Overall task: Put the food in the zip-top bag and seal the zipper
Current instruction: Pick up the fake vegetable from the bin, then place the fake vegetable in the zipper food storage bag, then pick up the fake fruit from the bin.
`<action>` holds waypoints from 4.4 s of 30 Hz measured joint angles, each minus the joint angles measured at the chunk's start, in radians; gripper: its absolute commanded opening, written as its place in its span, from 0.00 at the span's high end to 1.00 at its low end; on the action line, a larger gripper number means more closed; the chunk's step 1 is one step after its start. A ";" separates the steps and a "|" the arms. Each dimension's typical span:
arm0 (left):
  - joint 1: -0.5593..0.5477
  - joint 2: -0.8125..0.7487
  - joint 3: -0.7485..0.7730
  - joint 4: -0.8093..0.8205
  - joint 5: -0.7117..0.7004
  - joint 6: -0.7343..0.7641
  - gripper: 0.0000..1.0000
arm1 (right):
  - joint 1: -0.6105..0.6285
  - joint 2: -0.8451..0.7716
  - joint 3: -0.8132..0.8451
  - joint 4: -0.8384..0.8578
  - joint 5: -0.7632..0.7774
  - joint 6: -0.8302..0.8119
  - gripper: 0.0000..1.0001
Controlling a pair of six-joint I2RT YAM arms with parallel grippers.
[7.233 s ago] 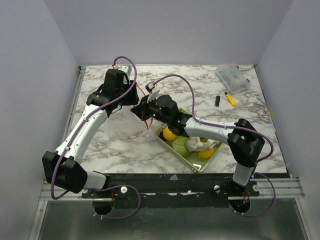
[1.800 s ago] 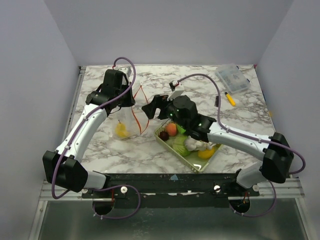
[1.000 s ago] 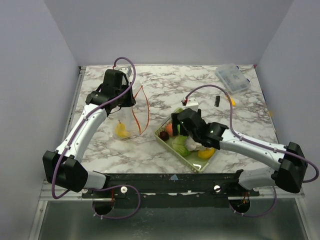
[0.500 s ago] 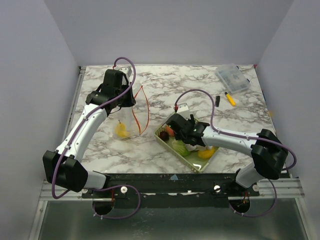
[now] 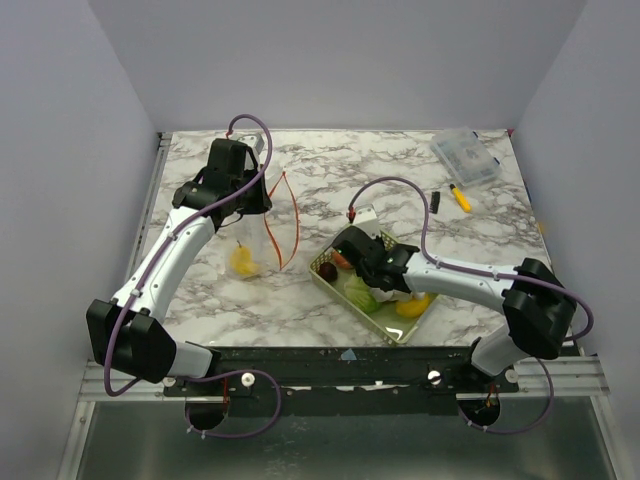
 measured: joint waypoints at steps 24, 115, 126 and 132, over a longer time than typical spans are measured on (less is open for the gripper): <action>0.000 0.006 0.000 0.000 0.001 -0.003 1.00 | 0.000 -0.473 -0.109 0.238 -0.576 0.032 0.99; 0.000 0.006 0.000 0.000 0.001 -0.003 1.00 | 0.000 0.166 0.020 0.174 -0.154 -0.072 0.25; 0.000 0.006 0.000 0.000 0.001 -0.003 1.00 | 0.000 0.198 0.027 0.201 -0.107 -0.116 0.37; 0.000 0.006 0.000 0.000 0.001 -0.003 1.00 | -0.001 0.201 0.027 0.219 -0.092 -0.130 0.60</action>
